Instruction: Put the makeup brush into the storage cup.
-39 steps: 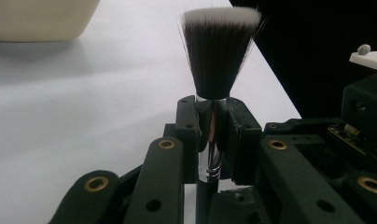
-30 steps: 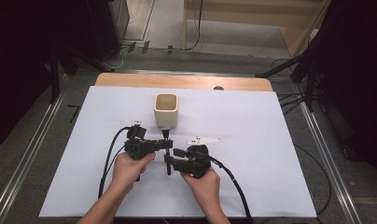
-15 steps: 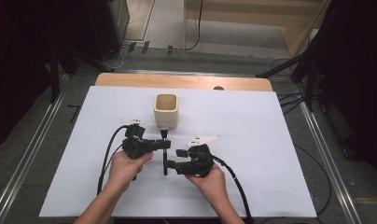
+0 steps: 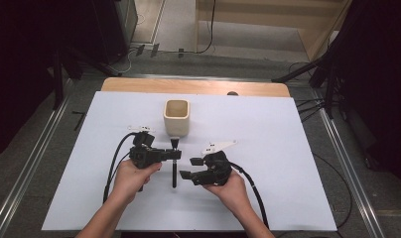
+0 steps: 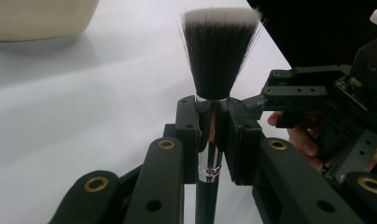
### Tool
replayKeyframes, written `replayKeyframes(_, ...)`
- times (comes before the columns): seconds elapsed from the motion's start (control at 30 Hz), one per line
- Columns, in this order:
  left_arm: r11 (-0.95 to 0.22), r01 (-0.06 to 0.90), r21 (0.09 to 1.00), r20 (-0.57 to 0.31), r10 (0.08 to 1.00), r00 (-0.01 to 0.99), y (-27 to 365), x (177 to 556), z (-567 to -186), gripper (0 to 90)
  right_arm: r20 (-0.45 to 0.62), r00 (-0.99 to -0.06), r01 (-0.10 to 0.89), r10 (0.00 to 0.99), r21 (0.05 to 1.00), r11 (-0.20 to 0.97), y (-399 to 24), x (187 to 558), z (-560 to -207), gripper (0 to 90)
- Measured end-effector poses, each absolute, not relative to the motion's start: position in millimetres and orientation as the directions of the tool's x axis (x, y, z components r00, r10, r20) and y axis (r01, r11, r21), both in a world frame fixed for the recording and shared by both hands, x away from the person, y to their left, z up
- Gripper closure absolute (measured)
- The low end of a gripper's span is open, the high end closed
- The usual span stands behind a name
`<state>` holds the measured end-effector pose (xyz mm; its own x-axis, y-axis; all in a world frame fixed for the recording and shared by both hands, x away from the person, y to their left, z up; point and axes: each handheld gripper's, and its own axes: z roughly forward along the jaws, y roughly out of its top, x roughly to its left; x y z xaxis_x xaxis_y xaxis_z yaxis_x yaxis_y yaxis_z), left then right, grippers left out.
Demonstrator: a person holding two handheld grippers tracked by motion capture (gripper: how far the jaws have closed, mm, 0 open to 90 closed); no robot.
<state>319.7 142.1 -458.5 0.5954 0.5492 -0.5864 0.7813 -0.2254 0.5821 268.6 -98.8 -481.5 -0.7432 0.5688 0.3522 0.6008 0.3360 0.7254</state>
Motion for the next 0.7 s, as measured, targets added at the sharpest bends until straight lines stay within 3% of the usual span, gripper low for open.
replayKeyframes(0.47,-0.249,0.777,0.578,-0.583,0.540,0.606,146,322,-458,78.2,0.243,-0.804,0.525,0.543,0.720,0.455,-116,274,-481,34.5)
replayKeyframes(0.7,-0.260,0.780,0.570,-0.589,0.532,0.608,146,324,-457,78.2,0.252,-0.797,0.529,0.548,0.728,0.435,-120,276,-481,29.9)
